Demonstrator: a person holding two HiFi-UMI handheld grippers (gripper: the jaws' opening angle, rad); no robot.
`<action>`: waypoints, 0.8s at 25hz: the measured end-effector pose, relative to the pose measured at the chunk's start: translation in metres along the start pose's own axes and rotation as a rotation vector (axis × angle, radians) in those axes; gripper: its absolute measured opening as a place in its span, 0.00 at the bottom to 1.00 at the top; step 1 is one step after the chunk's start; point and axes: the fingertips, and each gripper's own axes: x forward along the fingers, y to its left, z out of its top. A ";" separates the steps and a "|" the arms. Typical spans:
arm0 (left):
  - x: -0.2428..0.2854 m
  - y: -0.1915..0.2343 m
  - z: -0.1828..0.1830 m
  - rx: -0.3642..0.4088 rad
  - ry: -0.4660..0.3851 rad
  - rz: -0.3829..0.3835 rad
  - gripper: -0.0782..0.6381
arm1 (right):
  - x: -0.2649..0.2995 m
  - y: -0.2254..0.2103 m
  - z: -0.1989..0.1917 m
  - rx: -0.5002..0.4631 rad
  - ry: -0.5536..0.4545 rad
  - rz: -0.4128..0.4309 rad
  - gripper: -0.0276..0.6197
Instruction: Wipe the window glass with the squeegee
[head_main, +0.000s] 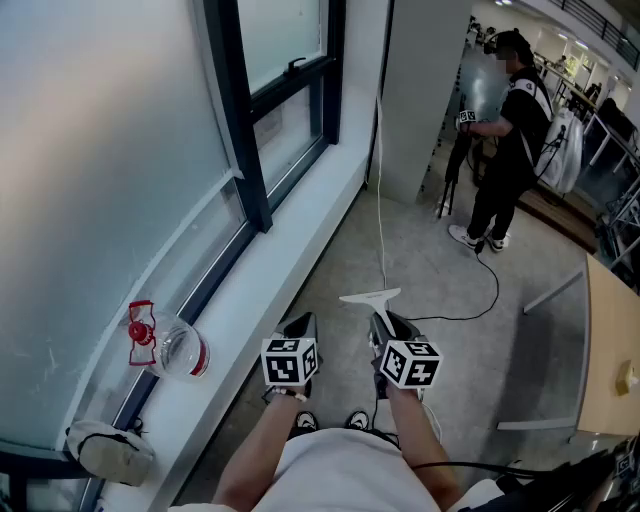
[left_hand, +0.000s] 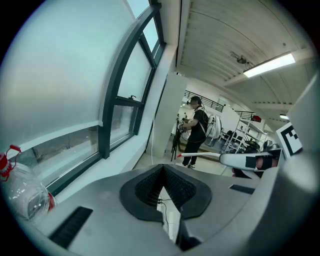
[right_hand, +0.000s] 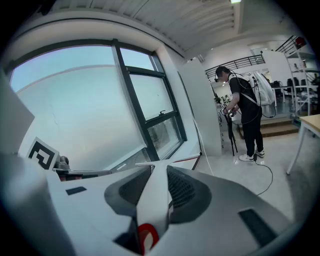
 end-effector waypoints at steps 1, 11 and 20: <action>0.000 0.000 -0.001 -0.001 -0.002 0.001 0.11 | 0.000 0.000 0.000 -0.002 -0.001 0.003 0.18; 0.001 -0.004 0.001 -0.005 -0.004 -0.010 0.11 | -0.001 0.002 0.002 -0.010 0.003 0.003 0.18; 0.000 -0.006 0.002 0.001 -0.005 -0.021 0.11 | 0.000 0.006 0.003 0.007 -0.010 0.006 0.18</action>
